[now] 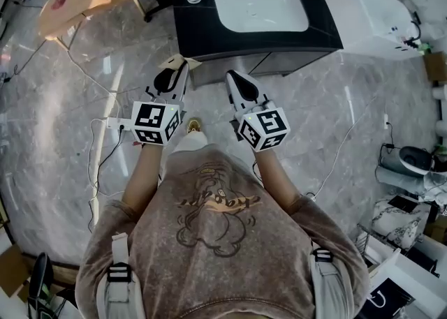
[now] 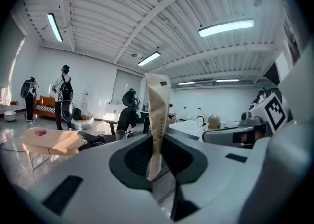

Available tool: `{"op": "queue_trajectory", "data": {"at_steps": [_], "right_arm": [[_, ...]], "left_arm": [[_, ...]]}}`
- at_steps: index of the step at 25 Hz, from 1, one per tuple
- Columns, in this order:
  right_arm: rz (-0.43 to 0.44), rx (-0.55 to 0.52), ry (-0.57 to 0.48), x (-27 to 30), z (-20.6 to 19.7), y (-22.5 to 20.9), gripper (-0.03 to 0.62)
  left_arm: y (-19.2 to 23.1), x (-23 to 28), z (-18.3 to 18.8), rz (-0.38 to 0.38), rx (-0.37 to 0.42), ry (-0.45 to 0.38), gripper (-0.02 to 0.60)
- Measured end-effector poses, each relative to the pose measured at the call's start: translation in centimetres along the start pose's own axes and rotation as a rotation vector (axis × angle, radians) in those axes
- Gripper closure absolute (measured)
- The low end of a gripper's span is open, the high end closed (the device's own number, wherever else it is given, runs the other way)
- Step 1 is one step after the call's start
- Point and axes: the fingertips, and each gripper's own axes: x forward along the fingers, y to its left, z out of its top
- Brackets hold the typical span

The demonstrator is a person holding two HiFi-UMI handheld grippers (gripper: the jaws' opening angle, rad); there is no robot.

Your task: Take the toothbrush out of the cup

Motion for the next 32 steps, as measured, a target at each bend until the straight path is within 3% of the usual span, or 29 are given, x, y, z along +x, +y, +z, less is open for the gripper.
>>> {"op": "queue_trajectory", "data": {"at_steps": [9, 16, 32], "right_arm": [[0.018, 0.0, 0.018, -9.0, -3.3, 3.2, 0.574], [0.021, 0.007, 0.022, -13.1, -4.9, 5.4, 0.574], [0.03, 0.019, -0.011, -13.2, -4.5, 11.0, 0.574]], "left_arm": [[-7.2, -5.9, -2.4, 0.006, 0.006, 0.001, 0.511], [-10.4, -10.4, -3.4, 0.001, 0.0, 0.009, 0.511], [-9.5, -17.2, -3.6, -0.008, -0.014, 0.06, 0.511]]}}
